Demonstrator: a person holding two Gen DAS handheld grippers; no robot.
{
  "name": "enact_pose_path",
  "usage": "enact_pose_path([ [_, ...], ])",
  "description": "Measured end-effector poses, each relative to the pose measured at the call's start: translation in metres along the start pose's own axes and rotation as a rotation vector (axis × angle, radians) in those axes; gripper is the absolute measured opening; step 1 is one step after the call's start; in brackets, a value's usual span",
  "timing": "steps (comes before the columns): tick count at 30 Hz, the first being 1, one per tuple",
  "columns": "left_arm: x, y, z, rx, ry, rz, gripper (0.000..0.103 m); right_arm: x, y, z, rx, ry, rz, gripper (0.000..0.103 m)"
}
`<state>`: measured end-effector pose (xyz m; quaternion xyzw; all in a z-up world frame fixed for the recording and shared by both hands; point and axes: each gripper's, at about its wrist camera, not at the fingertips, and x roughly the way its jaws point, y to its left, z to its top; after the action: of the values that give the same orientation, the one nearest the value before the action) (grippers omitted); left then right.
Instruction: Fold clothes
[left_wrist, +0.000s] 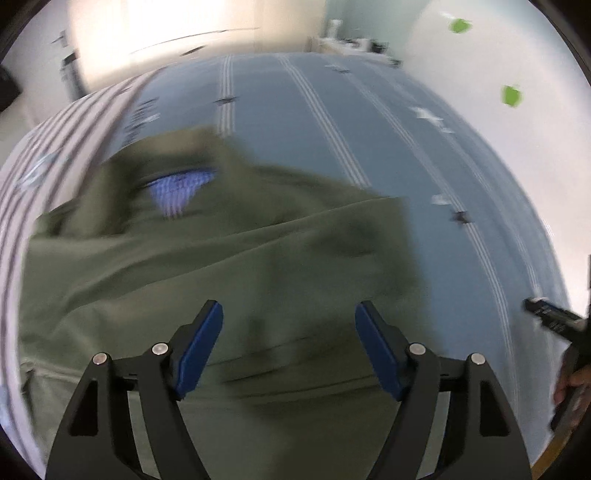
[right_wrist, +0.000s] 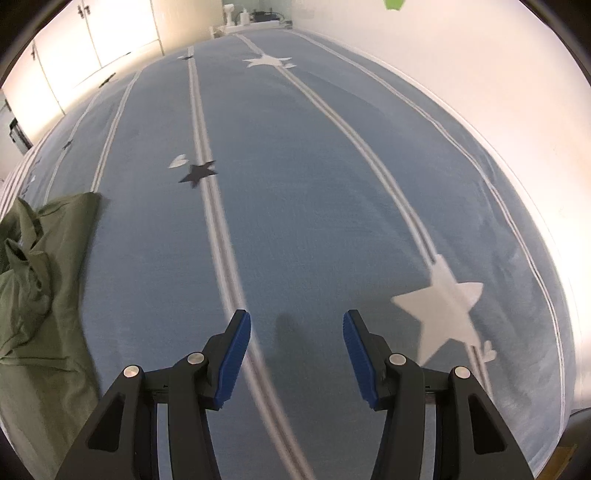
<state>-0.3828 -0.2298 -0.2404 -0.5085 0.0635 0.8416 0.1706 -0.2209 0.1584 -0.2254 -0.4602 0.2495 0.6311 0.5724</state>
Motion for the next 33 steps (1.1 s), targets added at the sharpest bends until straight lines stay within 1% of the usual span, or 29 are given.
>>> enact_pose_path([
  [3, -0.005, 0.059, -0.015, -0.051, 0.01, 0.07, 0.072, -0.001, 0.023, -0.002, -0.013, 0.001, 0.012, 0.048],
  [5, -0.012, 0.102, -0.027, -0.091, 0.016, 0.113, 0.072, -0.003, 0.046, -0.002, -0.028, -0.006, 0.025, 0.048],
  [11, -0.039, 0.203, -0.069, -0.152, 0.02, 0.229, 0.072, -0.009, 0.114, -0.001, -0.071, -0.026, 0.062, 0.048],
  [13, -0.045, 0.228, -0.083, -0.158, 0.025, 0.257, 0.072, -0.011, 0.136, 0.0, -0.085, -0.032, 0.074, 0.049],
  [15, -0.05, 0.253, -0.096, -0.162, 0.032, 0.282, 0.072, -0.013, 0.159, 0.0, -0.099, -0.039, 0.086, 0.054],
  [16, -0.05, 0.265, -0.102, -0.161, 0.038, 0.291, 0.072, -0.014, 0.17, 0.0, -0.107, -0.042, 0.093, 0.059],
  [17, -0.051, 0.274, -0.107, -0.16, 0.042, 0.295, 0.072, -0.015, 0.181, 0.0, -0.114, -0.046, 0.099, 0.061],
  [21, -0.049, 0.29, -0.121, -0.121, 0.037, 0.283, 0.072, -0.014, 0.214, 0.005, -0.12, -0.054, 0.123, 0.063],
  [27, -0.029, 0.287, -0.122, -0.041, 0.042, 0.257, 0.072, -0.008, 0.244, 0.013, -0.135, -0.061, 0.13, 0.063],
  [30, -0.022, 0.287, -0.12, -0.032, 0.037, 0.23, 0.067, -0.001, 0.256, 0.018, -0.152, -0.049, 0.131, 0.063],
  [31, -0.02, 0.288, -0.118, -0.039, 0.031, 0.221, 0.064, 0.001, 0.26, 0.021, -0.161, -0.045, 0.128, 0.063],
  [32, -0.018, 0.289, -0.116, -0.044, 0.031, 0.221, 0.058, 0.003, 0.261, 0.022, -0.159, -0.04, 0.129, 0.063],
  [33, -0.014, 0.29, -0.114, -0.049, 0.036, 0.228, 0.055, 0.005, 0.261, 0.022, -0.157, -0.034, 0.131, 0.063],
])
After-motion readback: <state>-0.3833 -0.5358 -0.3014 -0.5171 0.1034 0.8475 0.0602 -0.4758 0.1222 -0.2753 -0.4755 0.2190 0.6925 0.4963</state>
